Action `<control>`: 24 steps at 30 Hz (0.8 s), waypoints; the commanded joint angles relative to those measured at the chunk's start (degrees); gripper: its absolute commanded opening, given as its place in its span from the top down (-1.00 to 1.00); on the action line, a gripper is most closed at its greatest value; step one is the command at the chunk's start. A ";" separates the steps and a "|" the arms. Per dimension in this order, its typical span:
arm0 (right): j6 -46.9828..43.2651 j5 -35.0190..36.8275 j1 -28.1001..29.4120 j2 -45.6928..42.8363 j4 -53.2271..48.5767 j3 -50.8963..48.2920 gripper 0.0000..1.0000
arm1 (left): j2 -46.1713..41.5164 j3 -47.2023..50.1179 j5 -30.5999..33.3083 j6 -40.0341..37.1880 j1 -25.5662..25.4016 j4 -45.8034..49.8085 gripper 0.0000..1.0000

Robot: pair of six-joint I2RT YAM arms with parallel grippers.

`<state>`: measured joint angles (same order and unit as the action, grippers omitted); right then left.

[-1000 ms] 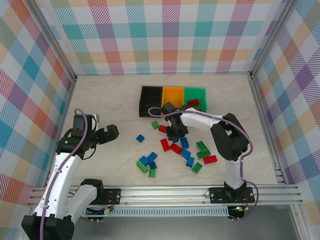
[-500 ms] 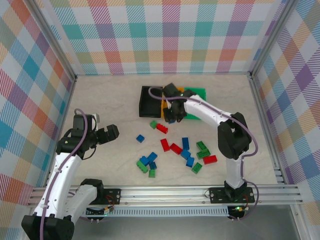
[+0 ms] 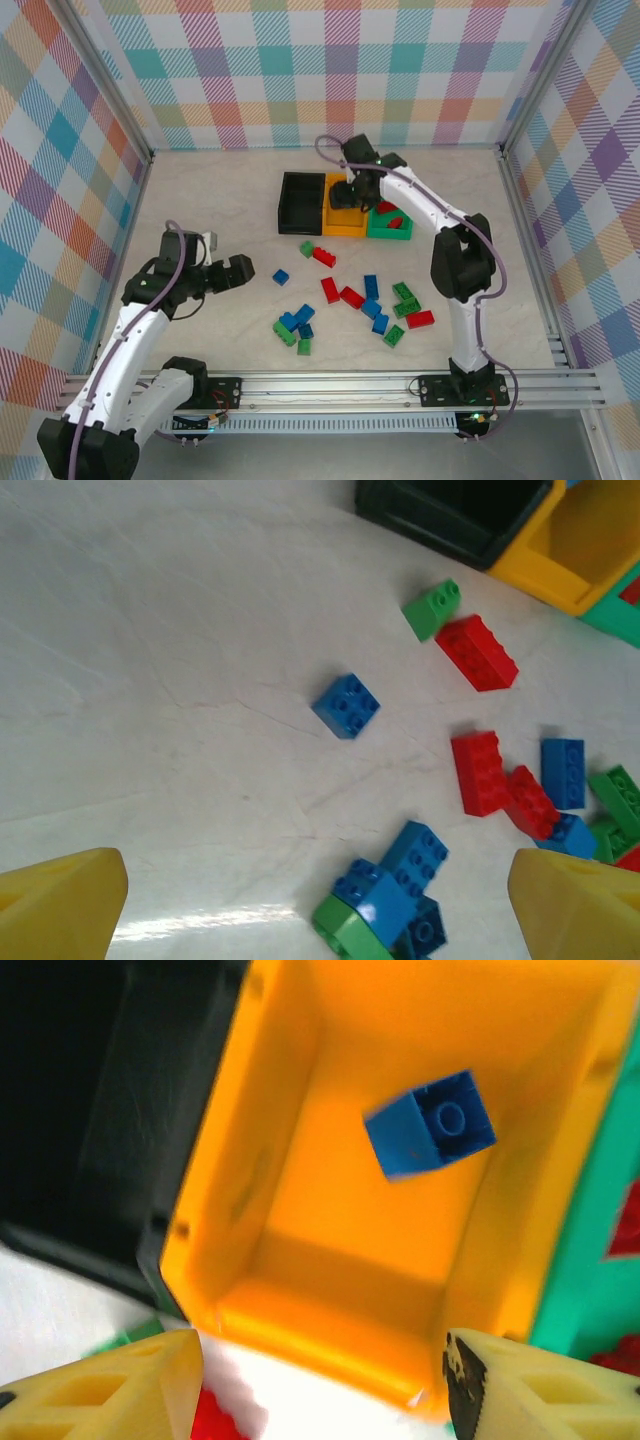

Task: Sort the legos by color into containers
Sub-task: Pick up the lego from the center of the table.

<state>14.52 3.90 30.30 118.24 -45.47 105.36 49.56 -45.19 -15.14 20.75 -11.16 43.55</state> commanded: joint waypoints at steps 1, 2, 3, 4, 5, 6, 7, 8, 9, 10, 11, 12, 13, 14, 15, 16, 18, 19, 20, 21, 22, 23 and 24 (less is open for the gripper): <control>0.85 -2.71 1.16 -8.22 2.55 -9.87 -0.29 | 2.71 2.96 -4.09 6.79 -3.06 -3.03 -0.89; 1.08 -2.79 1.29 -10.45 3.19 -13.69 -0.29 | 3.78 4.19 -4.43 8.12 -3.97 -4.39 -0.88; 1.17 -2.76 1.26 -12.34 3.72 -16.94 -0.29 | 4.72 5.33 -4.33 9.01 -4.76 -5.37 -0.87; 1.23 -2.30 1.29 -14.55 3.97 -20.42 -0.29 | 5.84 6.43 -3.91 9.68 -5.82 -6.43 -0.86; 1.45 -2.01 1.24 -16.48 4.11 -23.81 -0.28 | 7.13 7.43 -3.24 9.97 -6.87 -7.32 -0.86; 1.69 -1.73 1.22 -18.08 4.19 -26.61 -0.28 | 8.16 8.08 -2.60 10.15 -7.71 -7.94 -0.85; 1.93 -1.58 1.20 -19.91 4.21 -29.17 -0.28 | 9.37 8.71 -1.92 10.18 -8.61 -8.44 -0.85; 2.04 -1.38 1.25 -21.20 4.16 -31.78 -0.28 | 10.38 9.01 -1.55 10.18 -9.19 -8.92 -0.86; 2.34 -1.09 1.17 -22.39 4.10 -34.11 -0.28 | 11.40 9.37 -1.11 10.33 -9.72 -9.54 -0.85; 2.55 -1.08 1.22 -23.07 4.25 -36.07 -0.28 | 12.37 9.67 -0.75 10.58 -10.24 -10.21 -0.86; 2.61 -1.31 1.15 -23.22 4.47 -37.58 -0.28 | 13.15 9.76 -0.28 10.95 -10.67 -11.02 -0.86; 2.74 -1.48 1.16 -23.10 4.63 -38.56 -0.28 | 13.81 9.73 -0.01 11.29 -10.97 -11.66 -0.86; 3.03 -1.77 1.29 -22.69 5.05 -39.40 -0.29 | 14.54 9.60 0.42 11.75 -11.29 -12.35 -0.87; 3.35 -2.76 1.22 -22.28 5.68 -39.98 -0.28 | 15.15 9.31 0.77 12.19 -11.49 -13.15 -0.87; 3.85 -3.72 1.25 -21.80 6.19 -40.35 -0.28 | 15.77 9.01 1.04 12.56 -11.67 -13.55 -0.88; 4.32 -4.47 1.18 -21.42 6.80 -40.64 -0.28 | 16.50 8.39 1.31 12.87 -11.85 -13.67 -0.89; 5.25 -5.92 1.57 -20.13 7.59 -40.98 -0.27 | 17.72 7.19 1.96 12.99 -12.26 -13.64 -0.90; 5.53 -6.29 1.83 -19.24 7.64 -40.79 -0.26 | 18.30 6.43 2.48 13.00 -12.44 -13.42 -0.90; 5.77 -6.47 2.30 -18.34 7.57 -40.59 -0.25 | 18.82 5.80 2.85 12.98 -12.61 -13.19 -0.90; 5.97 -6.54 2.74 -17.70 7.51 -40.42 -0.24 | 19.14 5.29 3.11 12.82 -12.74 -12.99 -0.90; 6.19 -6.64 3.32 -16.97 7.57 -40.32 -0.22 | 19.57 4.76 3.48 12.69 -12.82 -12.89 -0.90; 6.34 -6.72 3.88 -16.30 7.55 -40.24 -0.19 | 19.86 4.23 3.85 12.55 -12.84 -12.75 -0.91; 6.47 -6.67 4.36 -15.77 7.62 -40.23 -0.14 | 20.09 3.71 4.31 12.41 -12.81 -12.47 -0.92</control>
<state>19.27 -0.91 33.17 100.90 -38.48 64.60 69.19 -38.98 -12.69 32.62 -23.51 31.22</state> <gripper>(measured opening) 0.583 0.956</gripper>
